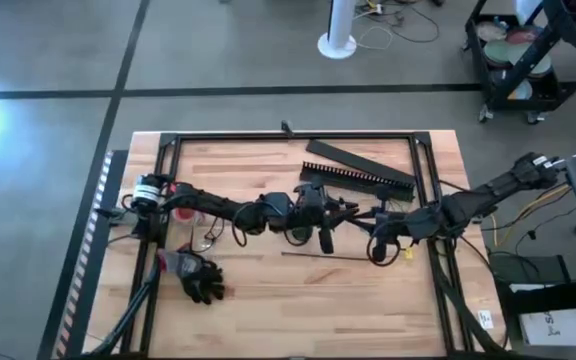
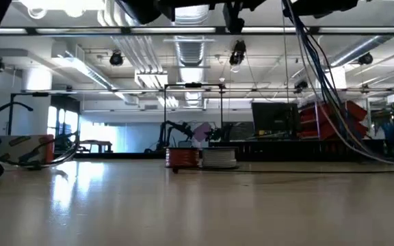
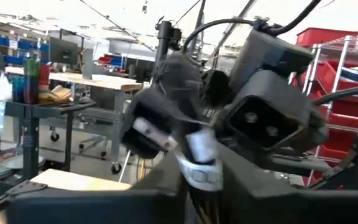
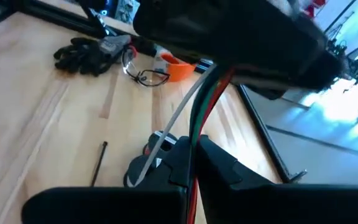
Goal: Ziptie cables
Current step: Wrap the black zip tie on the cables
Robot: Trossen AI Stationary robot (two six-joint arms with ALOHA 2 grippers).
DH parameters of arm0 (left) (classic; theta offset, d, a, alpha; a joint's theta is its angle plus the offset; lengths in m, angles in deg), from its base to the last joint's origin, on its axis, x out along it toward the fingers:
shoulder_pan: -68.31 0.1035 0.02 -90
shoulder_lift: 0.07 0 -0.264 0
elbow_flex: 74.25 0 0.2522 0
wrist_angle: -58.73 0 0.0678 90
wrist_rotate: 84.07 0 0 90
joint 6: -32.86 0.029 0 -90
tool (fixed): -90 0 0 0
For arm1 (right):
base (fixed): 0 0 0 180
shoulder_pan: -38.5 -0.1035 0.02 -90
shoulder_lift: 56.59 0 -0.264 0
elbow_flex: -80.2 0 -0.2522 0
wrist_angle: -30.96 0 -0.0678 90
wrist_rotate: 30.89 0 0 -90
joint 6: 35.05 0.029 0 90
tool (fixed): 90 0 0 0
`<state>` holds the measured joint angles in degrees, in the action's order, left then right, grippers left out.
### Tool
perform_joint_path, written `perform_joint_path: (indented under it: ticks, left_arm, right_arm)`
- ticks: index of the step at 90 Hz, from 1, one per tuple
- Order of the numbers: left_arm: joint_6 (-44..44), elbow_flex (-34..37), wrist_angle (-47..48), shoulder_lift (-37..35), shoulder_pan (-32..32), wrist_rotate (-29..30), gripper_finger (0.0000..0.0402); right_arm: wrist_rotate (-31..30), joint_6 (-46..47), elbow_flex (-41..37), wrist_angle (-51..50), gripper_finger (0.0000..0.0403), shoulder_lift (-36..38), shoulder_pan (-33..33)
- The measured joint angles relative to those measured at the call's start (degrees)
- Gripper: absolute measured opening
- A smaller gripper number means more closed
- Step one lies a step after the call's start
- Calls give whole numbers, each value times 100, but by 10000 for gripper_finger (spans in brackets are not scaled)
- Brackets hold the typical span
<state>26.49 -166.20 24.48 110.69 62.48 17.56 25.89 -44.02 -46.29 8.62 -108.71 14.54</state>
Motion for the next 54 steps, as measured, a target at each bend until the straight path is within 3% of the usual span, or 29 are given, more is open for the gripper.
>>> perform_joint_path:
  ticks: [36,54]
  left_arm:
    - [500,-1229,1933,0,97,39,3]
    - [631,-1298,1893,-7,108,40,2]
  right_arm:
    - [25,979,4,-473,195,851,0]
    - [76,1429,4,-274,236,964,0]
